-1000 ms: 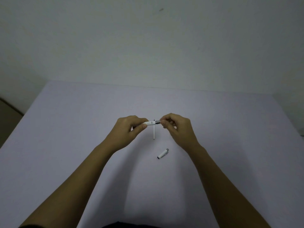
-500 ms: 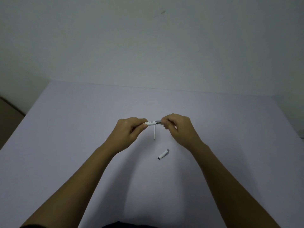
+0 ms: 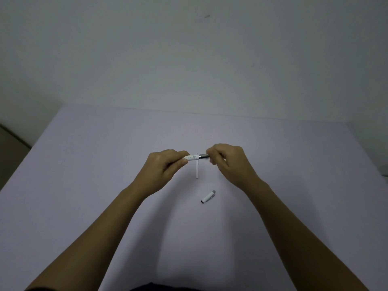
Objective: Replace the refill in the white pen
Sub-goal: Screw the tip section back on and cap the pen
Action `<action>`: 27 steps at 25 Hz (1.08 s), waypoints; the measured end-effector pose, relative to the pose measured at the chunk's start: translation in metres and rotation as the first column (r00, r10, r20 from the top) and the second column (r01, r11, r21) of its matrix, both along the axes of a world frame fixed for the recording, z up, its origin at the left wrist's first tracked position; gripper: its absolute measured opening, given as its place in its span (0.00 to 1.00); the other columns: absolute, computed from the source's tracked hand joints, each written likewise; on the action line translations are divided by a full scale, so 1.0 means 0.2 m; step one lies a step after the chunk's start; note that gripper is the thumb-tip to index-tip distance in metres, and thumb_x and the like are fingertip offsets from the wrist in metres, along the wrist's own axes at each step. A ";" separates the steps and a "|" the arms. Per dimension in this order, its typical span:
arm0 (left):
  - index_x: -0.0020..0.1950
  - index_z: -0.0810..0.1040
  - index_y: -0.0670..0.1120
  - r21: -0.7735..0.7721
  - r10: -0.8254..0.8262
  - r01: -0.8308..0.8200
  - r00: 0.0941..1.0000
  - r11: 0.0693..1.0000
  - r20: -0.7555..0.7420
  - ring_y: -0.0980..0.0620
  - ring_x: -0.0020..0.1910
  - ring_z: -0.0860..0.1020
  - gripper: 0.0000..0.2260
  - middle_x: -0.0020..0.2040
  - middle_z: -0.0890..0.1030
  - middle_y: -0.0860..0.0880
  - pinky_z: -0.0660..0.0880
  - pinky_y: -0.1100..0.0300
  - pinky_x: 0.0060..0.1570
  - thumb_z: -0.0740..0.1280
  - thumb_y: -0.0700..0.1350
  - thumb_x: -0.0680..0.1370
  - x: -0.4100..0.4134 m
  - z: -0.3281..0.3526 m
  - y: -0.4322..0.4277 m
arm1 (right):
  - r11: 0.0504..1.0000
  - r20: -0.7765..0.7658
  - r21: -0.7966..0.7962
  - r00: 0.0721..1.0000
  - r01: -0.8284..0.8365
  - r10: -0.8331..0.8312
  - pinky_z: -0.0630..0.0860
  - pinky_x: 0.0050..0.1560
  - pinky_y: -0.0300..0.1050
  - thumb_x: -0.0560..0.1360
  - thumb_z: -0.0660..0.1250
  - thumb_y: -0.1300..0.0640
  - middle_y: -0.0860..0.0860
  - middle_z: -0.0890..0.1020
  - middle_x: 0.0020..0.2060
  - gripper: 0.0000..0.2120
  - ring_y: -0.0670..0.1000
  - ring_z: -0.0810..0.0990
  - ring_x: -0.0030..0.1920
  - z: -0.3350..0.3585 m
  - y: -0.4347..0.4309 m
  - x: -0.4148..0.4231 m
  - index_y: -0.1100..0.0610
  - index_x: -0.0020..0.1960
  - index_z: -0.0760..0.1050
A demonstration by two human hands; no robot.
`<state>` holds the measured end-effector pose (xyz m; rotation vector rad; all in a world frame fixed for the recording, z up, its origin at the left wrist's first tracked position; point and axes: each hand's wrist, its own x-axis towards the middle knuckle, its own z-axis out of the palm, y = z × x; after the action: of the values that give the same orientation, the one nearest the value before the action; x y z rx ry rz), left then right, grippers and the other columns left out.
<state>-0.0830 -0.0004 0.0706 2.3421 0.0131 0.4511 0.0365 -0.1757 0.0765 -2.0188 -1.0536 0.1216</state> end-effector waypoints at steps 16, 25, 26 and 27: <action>0.53 0.80 0.48 0.016 0.039 -0.039 0.999 0.999 -0.001 0.59 0.32 0.70 0.07 0.30 0.71 0.55 0.65 0.72 0.34 0.64 0.43 0.78 -0.03 0.00 -0.01 | 0.997 0.005 0.018 0.997 -0.081 0.081 0.75 0.46 0.30 0.71 0.71 0.55 0.45 0.80 0.40 0.08 0.42 0.79 0.41 0.02 -0.02 0.01 0.53 0.49 0.76; 0.53 0.80 0.45 0.011 0.061 -0.061 0.998 0.998 0.034 0.62 0.32 0.70 0.08 0.30 0.69 0.59 0.64 0.75 0.34 0.64 0.42 0.77 -0.03 0.01 -0.04 | 0.993 0.019 -0.037 0.993 -0.114 0.114 0.75 0.47 0.33 0.74 0.66 0.56 0.46 0.79 0.40 0.09 0.44 0.78 0.41 0.02 -0.03 -0.02 0.56 0.53 0.73; 0.53 0.80 0.45 0.010 0.053 -0.053 0.998 0.999 0.038 0.62 0.32 0.70 0.08 0.30 0.69 0.60 0.64 0.75 0.34 0.64 0.42 0.77 -0.03 0.02 -0.04 | 0.994 0.024 -0.030 0.994 -0.105 0.106 0.77 0.45 0.36 0.75 0.65 0.56 0.47 0.80 0.39 0.06 0.46 0.79 0.39 0.03 -0.03 -0.01 0.56 0.50 0.72; 0.53 0.80 0.46 0.012 0.046 -0.047 0.998 0.999 0.041 0.61 0.32 0.70 0.08 0.30 0.69 0.59 0.64 0.74 0.34 0.64 0.43 0.77 -0.03 0.02 -0.04 | 0.995 0.022 -0.037 0.995 -0.095 0.095 0.77 0.42 0.42 0.76 0.63 0.54 0.49 0.80 0.36 0.05 0.49 0.79 0.37 0.03 -0.02 -0.01 0.56 0.47 0.73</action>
<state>-0.0889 -0.0081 0.0750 2.3490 0.0459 0.5228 0.0340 -0.1801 0.0830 -2.0073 -1.1708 0.1677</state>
